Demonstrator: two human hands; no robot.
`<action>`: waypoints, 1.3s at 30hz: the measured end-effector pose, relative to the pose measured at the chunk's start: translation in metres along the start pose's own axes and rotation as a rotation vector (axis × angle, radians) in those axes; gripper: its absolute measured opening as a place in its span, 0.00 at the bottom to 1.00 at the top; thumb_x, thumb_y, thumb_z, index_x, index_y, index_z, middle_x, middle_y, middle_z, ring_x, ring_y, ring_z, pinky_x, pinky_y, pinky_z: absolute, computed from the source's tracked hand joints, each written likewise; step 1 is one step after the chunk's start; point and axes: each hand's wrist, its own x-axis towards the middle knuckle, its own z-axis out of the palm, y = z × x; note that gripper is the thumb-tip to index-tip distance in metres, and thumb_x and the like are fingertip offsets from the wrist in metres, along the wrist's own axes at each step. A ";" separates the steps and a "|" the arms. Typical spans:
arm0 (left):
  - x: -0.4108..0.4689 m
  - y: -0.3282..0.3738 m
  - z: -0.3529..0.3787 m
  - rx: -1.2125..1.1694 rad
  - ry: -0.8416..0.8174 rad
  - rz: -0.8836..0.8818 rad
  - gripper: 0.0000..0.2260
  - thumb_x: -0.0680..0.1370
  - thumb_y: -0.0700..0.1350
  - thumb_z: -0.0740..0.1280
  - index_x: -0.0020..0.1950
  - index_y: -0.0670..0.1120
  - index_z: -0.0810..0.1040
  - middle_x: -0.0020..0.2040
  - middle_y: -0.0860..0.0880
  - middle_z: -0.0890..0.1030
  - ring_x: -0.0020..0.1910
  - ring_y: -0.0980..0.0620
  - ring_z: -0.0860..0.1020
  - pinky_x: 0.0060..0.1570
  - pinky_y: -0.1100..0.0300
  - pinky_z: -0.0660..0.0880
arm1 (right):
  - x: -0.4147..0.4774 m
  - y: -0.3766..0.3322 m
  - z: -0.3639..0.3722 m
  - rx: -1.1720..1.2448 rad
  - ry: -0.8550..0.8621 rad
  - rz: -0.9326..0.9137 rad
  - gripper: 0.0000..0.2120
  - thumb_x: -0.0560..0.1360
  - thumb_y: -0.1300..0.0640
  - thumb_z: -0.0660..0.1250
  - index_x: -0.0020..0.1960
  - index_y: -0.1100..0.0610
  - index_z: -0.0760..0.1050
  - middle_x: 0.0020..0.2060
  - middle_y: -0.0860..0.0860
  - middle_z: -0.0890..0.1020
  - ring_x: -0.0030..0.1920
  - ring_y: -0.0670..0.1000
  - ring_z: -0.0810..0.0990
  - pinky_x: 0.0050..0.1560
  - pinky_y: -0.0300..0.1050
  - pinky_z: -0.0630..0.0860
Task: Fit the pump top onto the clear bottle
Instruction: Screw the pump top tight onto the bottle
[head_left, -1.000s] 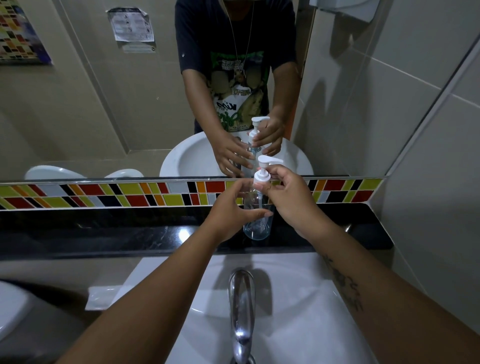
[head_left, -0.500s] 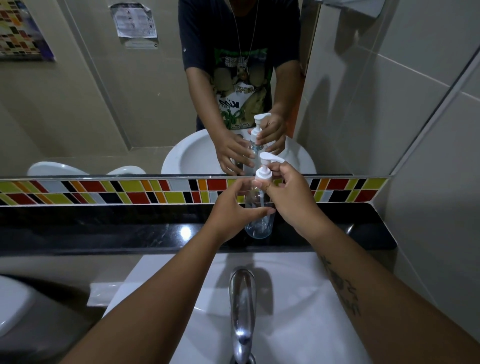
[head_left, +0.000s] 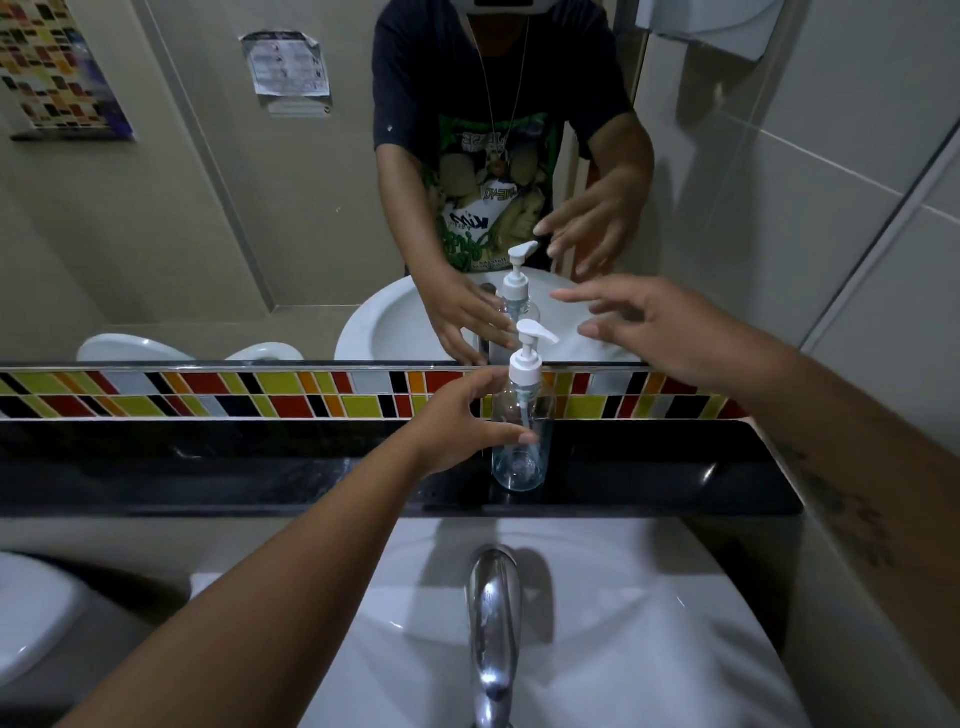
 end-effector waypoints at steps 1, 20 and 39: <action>0.001 0.001 -0.001 0.006 -0.017 -0.008 0.33 0.68 0.53 0.81 0.71 0.57 0.74 0.68 0.59 0.79 0.69 0.61 0.73 0.63 0.59 0.72 | 0.004 -0.004 -0.003 -0.061 -0.022 -0.038 0.21 0.76 0.57 0.67 0.63 0.34 0.73 0.60 0.36 0.72 0.56 0.33 0.72 0.51 0.29 0.65; 0.004 0.008 -0.007 0.058 -0.103 -0.023 0.33 0.70 0.49 0.80 0.73 0.56 0.72 0.73 0.56 0.74 0.72 0.58 0.68 0.61 0.61 0.66 | 0.042 -0.042 -0.005 -0.869 -0.344 -0.364 0.20 0.77 0.55 0.66 0.67 0.43 0.72 0.60 0.51 0.79 0.58 0.52 0.76 0.51 0.43 0.71; -0.008 0.005 0.007 0.010 -0.004 -0.034 0.40 0.62 0.63 0.79 0.73 0.61 0.70 0.73 0.55 0.75 0.73 0.56 0.69 0.70 0.49 0.69 | 0.034 -0.036 0.004 -0.641 -0.205 -0.208 0.21 0.73 0.54 0.71 0.65 0.45 0.75 0.55 0.51 0.83 0.55 0.52 0.78 0.48 0.43 0.70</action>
